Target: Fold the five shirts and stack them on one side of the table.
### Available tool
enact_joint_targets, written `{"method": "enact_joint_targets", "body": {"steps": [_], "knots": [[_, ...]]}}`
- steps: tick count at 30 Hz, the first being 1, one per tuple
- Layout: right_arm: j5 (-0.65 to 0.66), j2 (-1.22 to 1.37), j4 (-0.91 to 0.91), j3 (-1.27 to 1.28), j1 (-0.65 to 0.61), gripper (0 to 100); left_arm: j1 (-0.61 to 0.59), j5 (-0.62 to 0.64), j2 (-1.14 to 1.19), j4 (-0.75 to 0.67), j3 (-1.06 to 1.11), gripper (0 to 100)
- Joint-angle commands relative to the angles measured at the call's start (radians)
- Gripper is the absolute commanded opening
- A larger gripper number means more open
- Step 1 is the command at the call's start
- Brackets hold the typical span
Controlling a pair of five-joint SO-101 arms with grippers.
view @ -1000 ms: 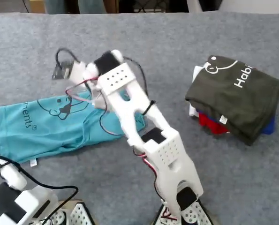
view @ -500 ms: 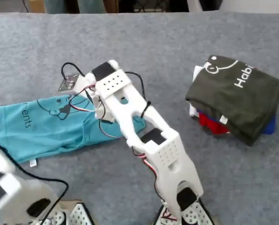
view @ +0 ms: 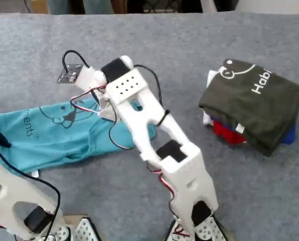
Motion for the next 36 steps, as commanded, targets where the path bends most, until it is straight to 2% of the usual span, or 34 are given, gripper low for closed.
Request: {"method": "enact_joint_targets", "body": {"steps": [1, 3, 6, 8, 15, 24, 29, 36], "knots": [[-0.011, -0.082, 0.020, -0.042, 0.008, 1.5, -0.007, -0.002, 0.055, -0.008, -0.061, 23], [-0.011, -0.099, 0.020, -0.042, 0.008, 1.5, -0.002, -0.002, 0.077, -0.008, -0.068, 19], [-0.011, -0.122, 0.020, -0.044, 0.008, 1.5, 0.010, -0.003, 0.084, -0.008, -0.070, 8], [-0.011, -0.140, 0.020, -0.048, 0.008, 1.5, 0.028, -0.046, 0.092, -0.006, -0.061, 2], [-0.011, -0.228, 0.020, -0.047, 0.012, 1.5, 0.024, -0.078, 0.087, 0.098, -0.140, 3], [-0.029, -0.351, 0.012, -0.050, 0.071, 1.5, -0.019, -0.066, 0.092, 0.308, -0.452, 3], [-0.087, -0.409, -0.017, -0.050, 0.160, 1.5, 0.033, 0.023, 0.044, 0.307, -0.432, 3], [-0.087, -0.479, -0.015, -0.044, 0.287, 1.5, 0.211, 0.077, -0.141, 0.307, -0.228, 3]]}}
